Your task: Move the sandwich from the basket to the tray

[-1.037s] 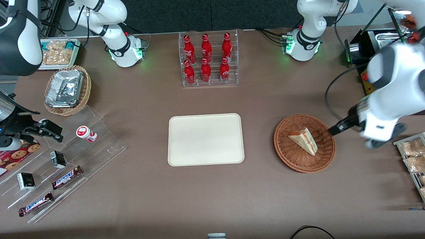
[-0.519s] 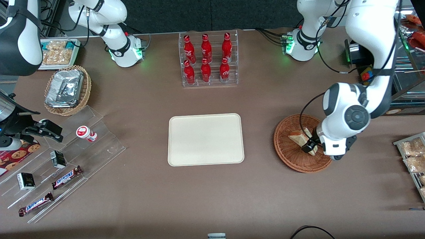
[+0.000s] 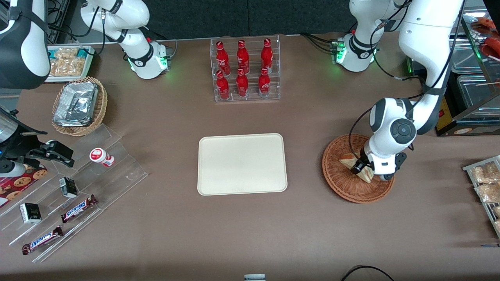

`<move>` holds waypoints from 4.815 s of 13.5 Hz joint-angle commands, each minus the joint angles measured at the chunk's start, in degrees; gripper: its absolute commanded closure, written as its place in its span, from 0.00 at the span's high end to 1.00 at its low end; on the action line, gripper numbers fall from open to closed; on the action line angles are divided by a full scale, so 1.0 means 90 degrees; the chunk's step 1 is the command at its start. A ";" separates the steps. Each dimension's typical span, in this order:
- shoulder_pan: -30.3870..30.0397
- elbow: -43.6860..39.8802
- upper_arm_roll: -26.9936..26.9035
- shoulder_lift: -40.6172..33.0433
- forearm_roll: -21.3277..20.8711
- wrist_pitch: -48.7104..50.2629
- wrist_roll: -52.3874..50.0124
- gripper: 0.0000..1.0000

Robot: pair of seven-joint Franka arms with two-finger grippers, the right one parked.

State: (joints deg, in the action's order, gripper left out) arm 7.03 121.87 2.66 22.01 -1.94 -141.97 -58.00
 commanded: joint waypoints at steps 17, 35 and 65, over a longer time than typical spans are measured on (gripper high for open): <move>0.1385 -0.5796 0.2888 0.2376 -0.1513 0.3275 0.0564 0.06; 0.2502 -0.6217 0.2175 0.3202 -0.2003 0.2511 -0.0157 1.00; -0.2598 -0.3716 0.2117 -0.2485 0.0265 0.6273 0.6073 1.00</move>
State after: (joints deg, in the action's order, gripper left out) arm -16.81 90.87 21.50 -0.65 0.31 -87.61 -3.75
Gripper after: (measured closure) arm 0.000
